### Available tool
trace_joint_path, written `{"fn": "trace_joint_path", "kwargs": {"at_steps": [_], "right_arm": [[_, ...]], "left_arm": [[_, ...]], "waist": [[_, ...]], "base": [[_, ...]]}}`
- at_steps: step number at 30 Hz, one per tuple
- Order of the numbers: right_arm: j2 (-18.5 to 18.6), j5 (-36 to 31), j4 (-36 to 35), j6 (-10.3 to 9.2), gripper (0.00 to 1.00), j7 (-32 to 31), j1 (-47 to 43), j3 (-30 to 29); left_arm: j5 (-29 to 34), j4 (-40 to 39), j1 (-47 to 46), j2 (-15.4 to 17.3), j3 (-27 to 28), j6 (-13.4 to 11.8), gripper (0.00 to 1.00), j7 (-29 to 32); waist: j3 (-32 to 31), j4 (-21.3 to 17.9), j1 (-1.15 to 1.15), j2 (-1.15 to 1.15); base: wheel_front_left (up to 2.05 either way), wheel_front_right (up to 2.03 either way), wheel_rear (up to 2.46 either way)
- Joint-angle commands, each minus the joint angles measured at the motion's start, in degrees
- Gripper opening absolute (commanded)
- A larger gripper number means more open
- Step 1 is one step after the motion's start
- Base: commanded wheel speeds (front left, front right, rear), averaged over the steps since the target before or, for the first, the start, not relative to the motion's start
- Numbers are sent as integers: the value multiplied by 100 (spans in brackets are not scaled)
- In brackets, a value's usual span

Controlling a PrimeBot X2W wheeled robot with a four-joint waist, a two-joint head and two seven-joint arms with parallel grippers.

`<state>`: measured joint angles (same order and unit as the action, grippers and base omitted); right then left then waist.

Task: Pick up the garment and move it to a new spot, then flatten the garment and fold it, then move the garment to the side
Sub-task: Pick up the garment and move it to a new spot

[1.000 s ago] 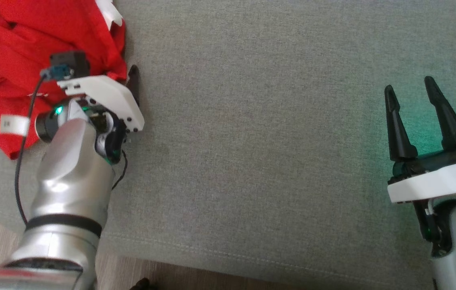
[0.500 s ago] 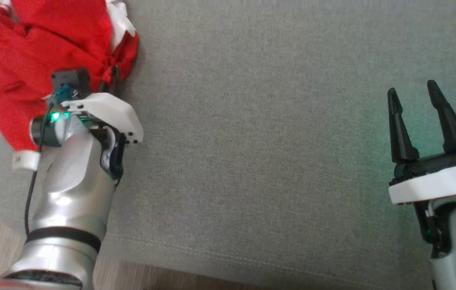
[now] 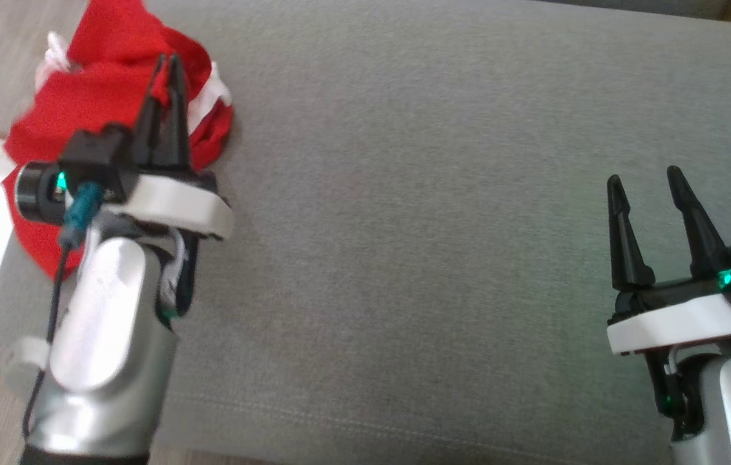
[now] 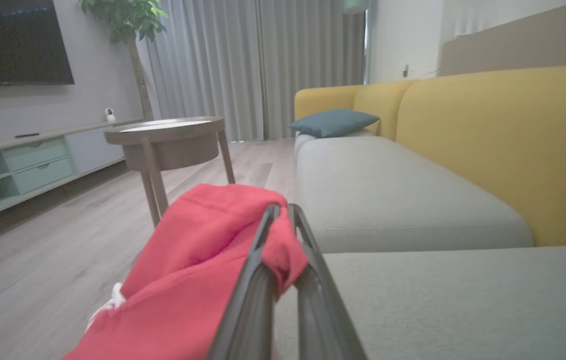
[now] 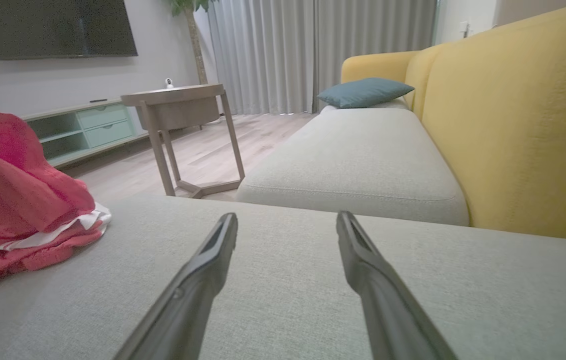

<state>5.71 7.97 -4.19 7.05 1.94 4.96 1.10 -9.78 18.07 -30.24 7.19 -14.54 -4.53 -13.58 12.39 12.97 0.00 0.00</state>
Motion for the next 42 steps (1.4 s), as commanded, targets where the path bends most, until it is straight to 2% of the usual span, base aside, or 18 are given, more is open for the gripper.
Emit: {"fn": "trace_joint_path", "kwargs": {"at_steps": [1,6,10,13,14,18,23,25,30,34,42], "right_arm": [[-23,-7,-187,44,100,61,0,92],[-102,8,-205,44,100,95,-27,102],[-149,21,-251,44,100,111,17,135],[-176,30,-283,44,100,131,69,171],[-192,44,-289,44,100,155,111,192],[-226,117,-265,44,100,240,197,235],[-261,250,-146,44,100,408,280,295],[-270,301,-71,44,100,483,309,313],[-279,435,62,44,100,638,377,381],[-281,615,187,44,100,811,472,462],[-282,771,387,44,100,1030,671,580]], "left_arm": [[58,-424,-87,189,103,-26,0,53],[134,-1544,262,126,-264,41,0,422],[152,-1956,289,-37,-688,186,0,666],[145,-1978,189,-172,-1049,316,0,817],[130,-1921,72,-253,-1290,401,0,884],[75,-1713,-231,-370,-1797,539,0,957],[-108,-1451,-741,-423,-2344,589,0,931],[-273,-1414,-950,-427,-2608,529,0,910],[-613,-1219,-1336,-429,-3060,333,0,905],[-915,-718,-1543,-430,-3443,211,0,1007],[-1298,534,-1729,-431,-3962,310,0,1397]], "waist": [[-87,-117,0,0],[-143,-484,0,0],[-77,-919,0,0],[11,-1333,0,0],[91,-1638,0,0],[311,-2267,0,0],[647,-2973,0,0],[783,-3193,0,0],[1074,-3505,0,0],[1331,-3681,0,0],[1526,-3788,0,0]], "base": [[0,0,0],[0,0,0],[0,0,0],[0,0,0],[0,0,0],[0,0,0],[0,0,0],[0,0,0],[0,0,0],[0,0,0],[0,0,0]]}}
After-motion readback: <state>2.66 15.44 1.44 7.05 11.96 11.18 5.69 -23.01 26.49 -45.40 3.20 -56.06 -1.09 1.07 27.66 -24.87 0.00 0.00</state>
